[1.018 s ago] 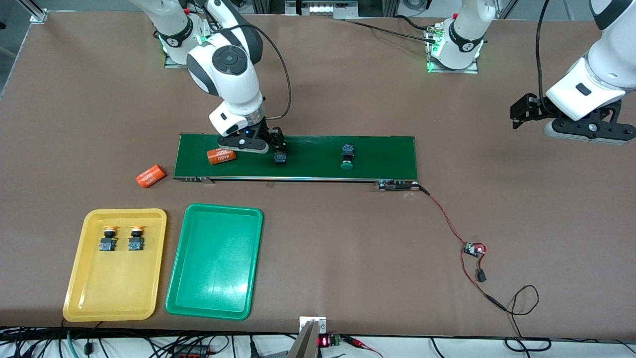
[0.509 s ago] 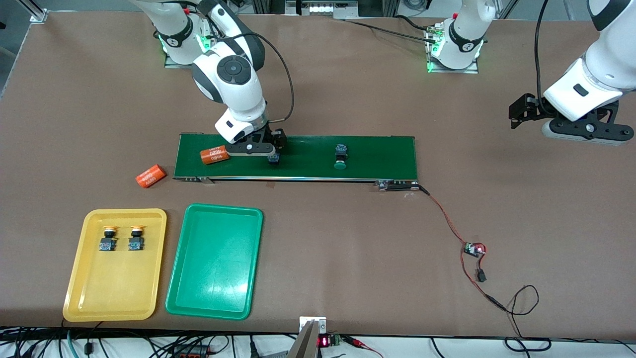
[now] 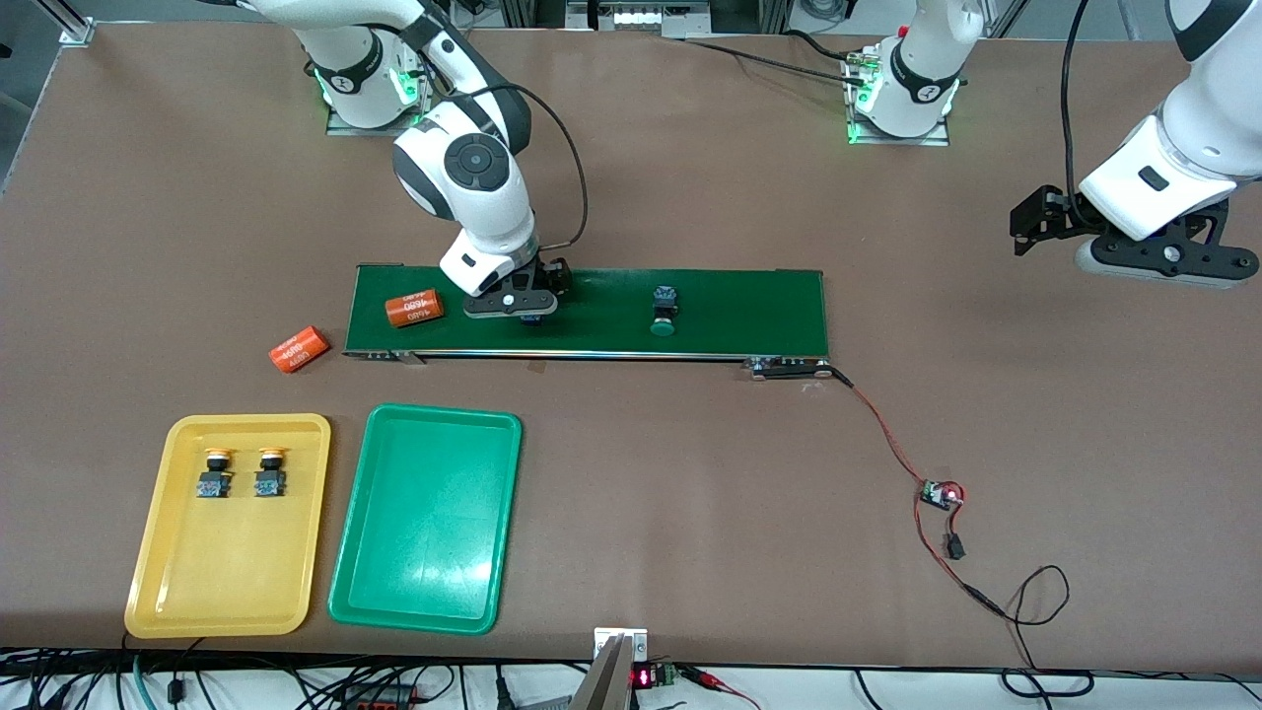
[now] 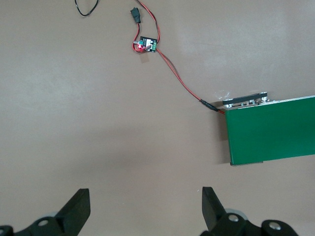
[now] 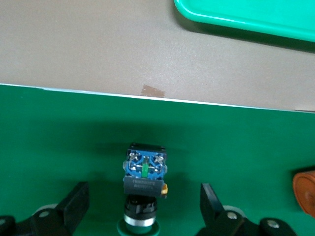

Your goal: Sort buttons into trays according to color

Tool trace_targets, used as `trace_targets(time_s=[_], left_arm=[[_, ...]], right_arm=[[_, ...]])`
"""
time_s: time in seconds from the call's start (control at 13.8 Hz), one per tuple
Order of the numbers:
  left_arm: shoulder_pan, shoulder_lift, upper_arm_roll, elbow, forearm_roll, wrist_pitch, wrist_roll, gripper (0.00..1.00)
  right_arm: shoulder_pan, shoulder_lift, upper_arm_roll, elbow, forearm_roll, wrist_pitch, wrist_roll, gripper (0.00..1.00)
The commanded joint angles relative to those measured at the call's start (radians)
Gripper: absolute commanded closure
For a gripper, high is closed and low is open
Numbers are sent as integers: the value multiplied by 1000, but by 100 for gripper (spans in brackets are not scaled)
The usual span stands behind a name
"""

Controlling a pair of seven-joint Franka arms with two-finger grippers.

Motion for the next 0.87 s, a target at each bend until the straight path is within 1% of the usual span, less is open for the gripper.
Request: trace_targets(time_s=[0.0, 0.22, 0.29, 0.36, 0.65, 0.73, 0.8], left_arm=[[2, 15, 1, 33, -10, -22, 2, 0], [2, 19, 5, 35, -10, -22, 2, 0], [2, 21, 8, 33, -13, -22, 3, 0], [2, 21, 8, 35, -13, -22, 2, 0], [11, 21, 11, 35, -55, -22, 8, 0], [14, 21, 11, 35, -55, -22, 11, 0], [24, 21, 11, 35, -55, -22, 12, 0]], right_arm=[[0, 27, -6, 7, -39, 16, -7, 0], [-7, 46, -22, 6, -70, 28, -7, 1], [-7, 50, -26, 6, -85, 30, -7, 6], [-7, 52, -28, 6, -92, 28, -7, 15], [-8, 50, -31, 7, -92, 24, -6, 69], [-13, 47, -34, 10, -90, 19, 5, 80], [-17, 38, -39, 18, -84, 19, -13, 83]])
